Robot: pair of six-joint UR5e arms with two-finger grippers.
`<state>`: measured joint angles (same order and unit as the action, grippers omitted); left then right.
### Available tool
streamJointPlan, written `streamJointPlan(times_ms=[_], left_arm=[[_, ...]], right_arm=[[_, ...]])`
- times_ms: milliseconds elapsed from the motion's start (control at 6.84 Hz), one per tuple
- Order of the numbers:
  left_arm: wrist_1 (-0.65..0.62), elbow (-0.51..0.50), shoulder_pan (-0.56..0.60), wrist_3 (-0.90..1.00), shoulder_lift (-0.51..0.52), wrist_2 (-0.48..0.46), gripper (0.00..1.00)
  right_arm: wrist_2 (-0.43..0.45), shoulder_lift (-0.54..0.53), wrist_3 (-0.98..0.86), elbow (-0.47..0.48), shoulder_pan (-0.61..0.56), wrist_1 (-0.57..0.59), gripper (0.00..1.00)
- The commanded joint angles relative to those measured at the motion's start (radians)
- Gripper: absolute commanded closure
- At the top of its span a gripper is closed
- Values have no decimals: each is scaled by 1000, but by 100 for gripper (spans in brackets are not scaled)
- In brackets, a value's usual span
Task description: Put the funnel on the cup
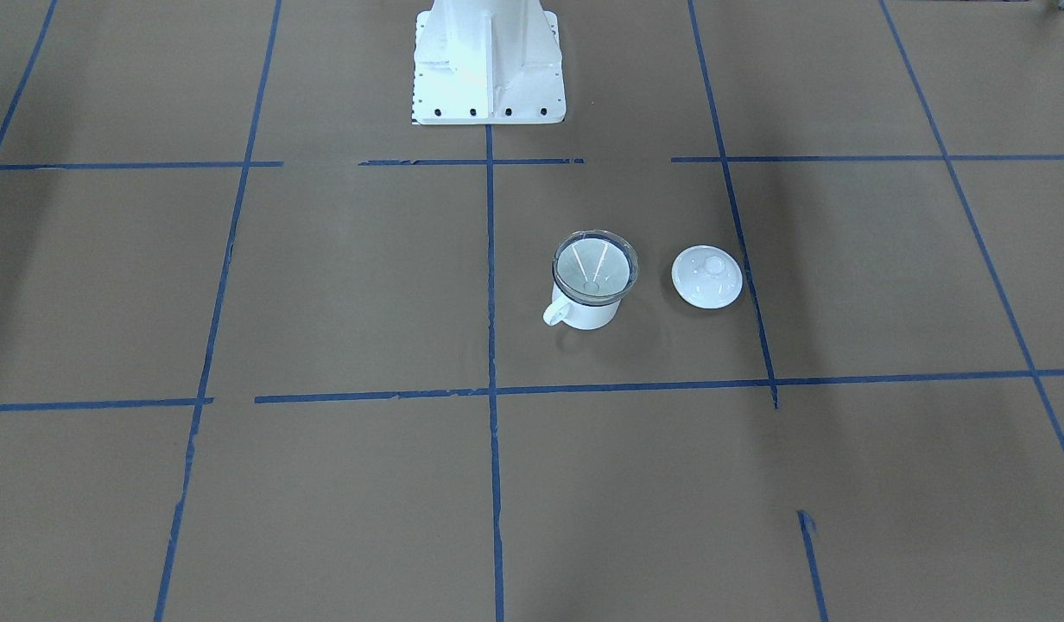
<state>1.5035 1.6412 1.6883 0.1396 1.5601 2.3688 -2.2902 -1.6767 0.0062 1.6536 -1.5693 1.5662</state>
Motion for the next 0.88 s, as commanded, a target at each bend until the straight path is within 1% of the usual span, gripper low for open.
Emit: streamJointPlan(times_ms=[0,731], left_arm=[[-3,0,1,-6,0,6,0],[21,3,-1,-2,-8,7,0]], right_arm=[[0,0,0,0,0,0,0],[0,0,0,0,0,0,0]])
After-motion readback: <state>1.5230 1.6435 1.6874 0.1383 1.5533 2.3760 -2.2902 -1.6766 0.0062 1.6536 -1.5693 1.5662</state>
